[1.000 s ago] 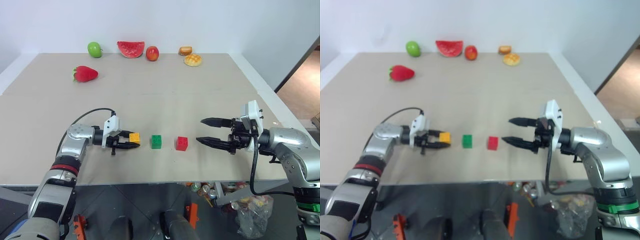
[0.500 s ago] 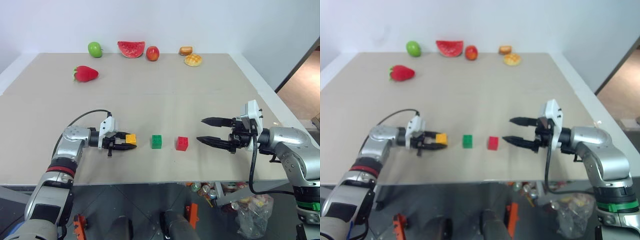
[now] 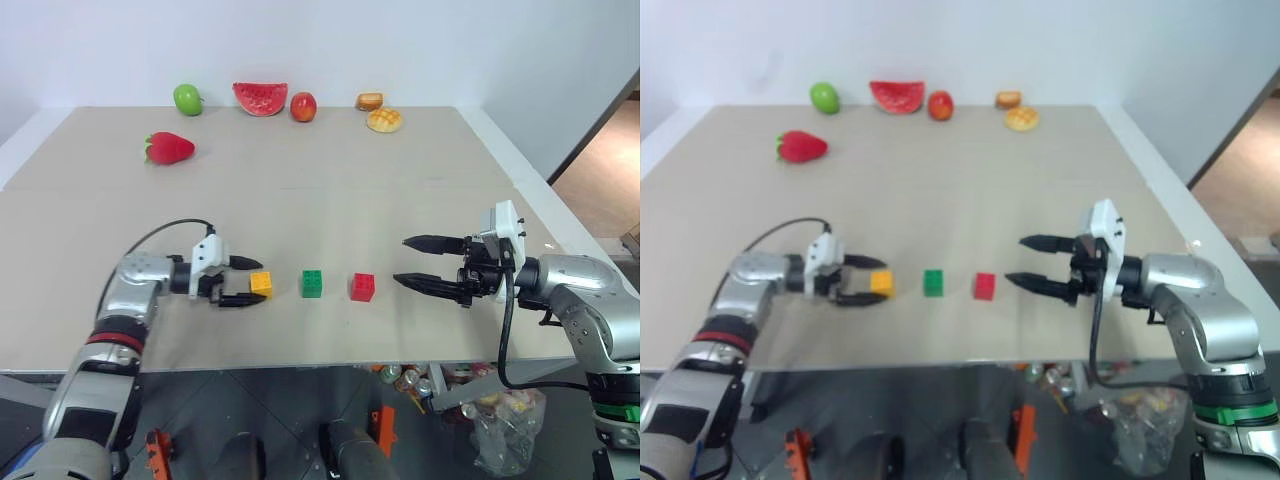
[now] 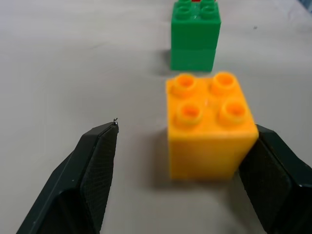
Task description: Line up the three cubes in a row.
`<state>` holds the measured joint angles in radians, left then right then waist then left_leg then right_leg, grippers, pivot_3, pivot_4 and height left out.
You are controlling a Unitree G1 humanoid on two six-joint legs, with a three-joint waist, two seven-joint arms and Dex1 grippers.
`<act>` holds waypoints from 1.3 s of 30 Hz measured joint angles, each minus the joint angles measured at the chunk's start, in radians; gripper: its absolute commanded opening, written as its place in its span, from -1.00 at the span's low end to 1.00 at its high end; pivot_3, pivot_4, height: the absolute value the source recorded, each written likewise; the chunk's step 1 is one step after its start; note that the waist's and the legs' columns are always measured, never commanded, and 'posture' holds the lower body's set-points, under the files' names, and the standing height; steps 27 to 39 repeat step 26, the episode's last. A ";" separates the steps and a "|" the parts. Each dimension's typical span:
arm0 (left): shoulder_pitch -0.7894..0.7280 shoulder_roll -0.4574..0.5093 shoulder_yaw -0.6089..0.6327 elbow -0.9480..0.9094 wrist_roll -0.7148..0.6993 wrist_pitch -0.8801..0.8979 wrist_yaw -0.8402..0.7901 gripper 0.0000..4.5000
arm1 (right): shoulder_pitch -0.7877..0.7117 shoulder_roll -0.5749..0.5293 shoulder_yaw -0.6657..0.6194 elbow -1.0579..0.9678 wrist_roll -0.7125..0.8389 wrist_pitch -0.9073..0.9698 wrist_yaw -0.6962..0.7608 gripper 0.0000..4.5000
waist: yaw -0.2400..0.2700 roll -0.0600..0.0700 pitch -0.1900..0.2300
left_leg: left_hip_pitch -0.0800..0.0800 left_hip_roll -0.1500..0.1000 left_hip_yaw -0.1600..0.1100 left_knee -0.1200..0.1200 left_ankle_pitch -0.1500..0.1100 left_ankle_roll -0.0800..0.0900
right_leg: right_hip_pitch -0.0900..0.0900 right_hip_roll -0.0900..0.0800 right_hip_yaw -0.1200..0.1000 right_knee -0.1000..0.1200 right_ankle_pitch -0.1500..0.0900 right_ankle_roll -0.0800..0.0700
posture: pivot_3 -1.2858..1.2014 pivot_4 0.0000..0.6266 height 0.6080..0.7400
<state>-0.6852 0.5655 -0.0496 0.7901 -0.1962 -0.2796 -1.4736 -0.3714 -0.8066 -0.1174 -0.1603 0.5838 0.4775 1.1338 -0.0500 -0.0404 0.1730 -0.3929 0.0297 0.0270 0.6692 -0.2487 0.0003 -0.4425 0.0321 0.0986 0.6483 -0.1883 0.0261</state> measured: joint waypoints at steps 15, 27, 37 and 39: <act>0.460 0.198 0.401 -0.685 -0.338 0.736 0.388 0.63 | -0.083 0.054 0.023 0.091 -0.056 -0.061 -0.027 0.60 | 0.007 0.002 0.001 | 0.000 0.006 0.002 0.001 -0.001 0.004 | 0.001 -0.007 -0.010 0.001 -0.005 -0.007 | 0.03 -0.52 1.00; 0.576 -0.056 0.470 -0.927 -0.414 0.856 0.805 0.63 | -0.091 0.238 -0.006 0.232 -0.167 -0.131 -0.340 0.60 | 0.008 0.001 0.001 | -0.002 0.003 0.000 -0.001 -0.002 0.002 | 0.001 -0.007 -0.011 0.001 -0.005 -0.002 | 0.03 -0.52 1.00; 0.576 -0.056 0.470 -0.927 -0.414 0.856 0.805 0.63 | -0.091 0.238 -0.006 0.232 -0.167 -0.131 -0.340 0.60 | 0.008 0.001 0.001 | -0.002 0.003 0.000 -0.001 -0.002 0.002 | 0.001 -0.007 -0.011 0.001 -0.005 -0.002 | 0.03 -0.52 1.00; 0.576 -0.056 0.470 -0.927 -0.414 0.856 0.805 0.63 | -0.091 0.238 -0.006 0.232 -0.167 -0.131 -0.340 0.60 | 0.008 0.001 0.001 | -0.002 0.003 0.000 -0.001 -0.002 0.002 | 0.001 -0.007 -0.011 0.001 -0.005 -0.002 | 0.03 -0.52 1.00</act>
